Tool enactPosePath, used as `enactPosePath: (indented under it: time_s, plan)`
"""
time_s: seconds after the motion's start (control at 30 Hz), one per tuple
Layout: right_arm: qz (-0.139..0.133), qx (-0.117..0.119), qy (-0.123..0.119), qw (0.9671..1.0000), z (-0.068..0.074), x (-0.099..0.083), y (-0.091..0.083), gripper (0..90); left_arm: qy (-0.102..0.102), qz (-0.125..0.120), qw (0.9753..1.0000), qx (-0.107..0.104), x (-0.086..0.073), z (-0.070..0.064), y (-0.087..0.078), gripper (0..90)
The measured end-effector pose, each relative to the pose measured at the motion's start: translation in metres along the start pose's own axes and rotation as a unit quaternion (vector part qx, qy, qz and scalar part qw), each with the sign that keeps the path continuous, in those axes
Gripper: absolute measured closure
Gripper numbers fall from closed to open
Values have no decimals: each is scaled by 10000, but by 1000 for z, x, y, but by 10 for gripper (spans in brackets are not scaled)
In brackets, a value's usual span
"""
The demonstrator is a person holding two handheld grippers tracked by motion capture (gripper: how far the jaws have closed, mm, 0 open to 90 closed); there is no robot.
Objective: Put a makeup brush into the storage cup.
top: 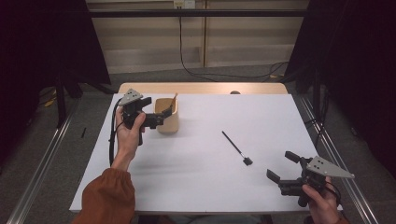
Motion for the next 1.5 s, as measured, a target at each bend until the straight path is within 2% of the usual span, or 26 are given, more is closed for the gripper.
enactPosePath:
  time_s: [0.23, 0.27, 0.57, 0.67, 0.77, 0.87, 0.93, 1.03, 1.13, 1.2, 1.4, 1.5]
  plan:
    - [20, 4, -15, 10000, 0, 0, 0, 0, 125, -53, 9999, -42, -8, -9, -9, 24]
    - [20, 5, -17, 10000, 0, -1, 0, 0, 141, -74, 9998, -106, -11, -13, -13, 25]
    - [21, -22, -2, 10000, 1, -1, -2, 0, 235, -73, 9995, -173, -26, -23, -28, 23]
    - [19, -50, 1, 10000, 1, -1, -2, 0, 240, -120, 9992, -301, -32, -28, -39, 18]
    - [8, -57, -10, 10000, 1, -1, -3, 0, 171, -103, 9996, -206, -38, -29, -46, 26]
    - [19, -66, 4, 10000, 0, -1, -3, 0, 138, -55, 9996, -242, -44, -29, -50, 30]
    - [13, -77, 33, 10000, -1, -1, -3, 0, 121, -19, 9999, -100, -53, -26, -56, 26]
    - [16, -72, 29, 10000, -1, -1, -3, 0, 95, -15, 9999, -75, -60, -28, -62, 25]
    - [27, -68, 4, 10000, 0, -1, -3, 0, 182, -94, 9998, 77, -64, -28, -68, 24]
    - [22, -81, 10, 10000, 0, -1, -3, 0, 118, -127, 9998, 48, -67, -30, -72, 24]
    - [22, -111, 20, 9999, 0, -1, -2, 0, 86, -232, 9992, 298, -79, -24, -91, 21]
    - [29, -114, 40, 9999, 0, -1, -2, 0, -87, -320, 9987, 394, -85, -19, -101, 18]
Point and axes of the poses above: each handheld gripper's, and its own axes: y roughly forward along the jaws, x roughly out of its top, z roughly to its left, the point moved 10 cm from there along y, roughly forward along the jaws, and after that the axes turned 9 degrees about z, right-handed, at the moved point
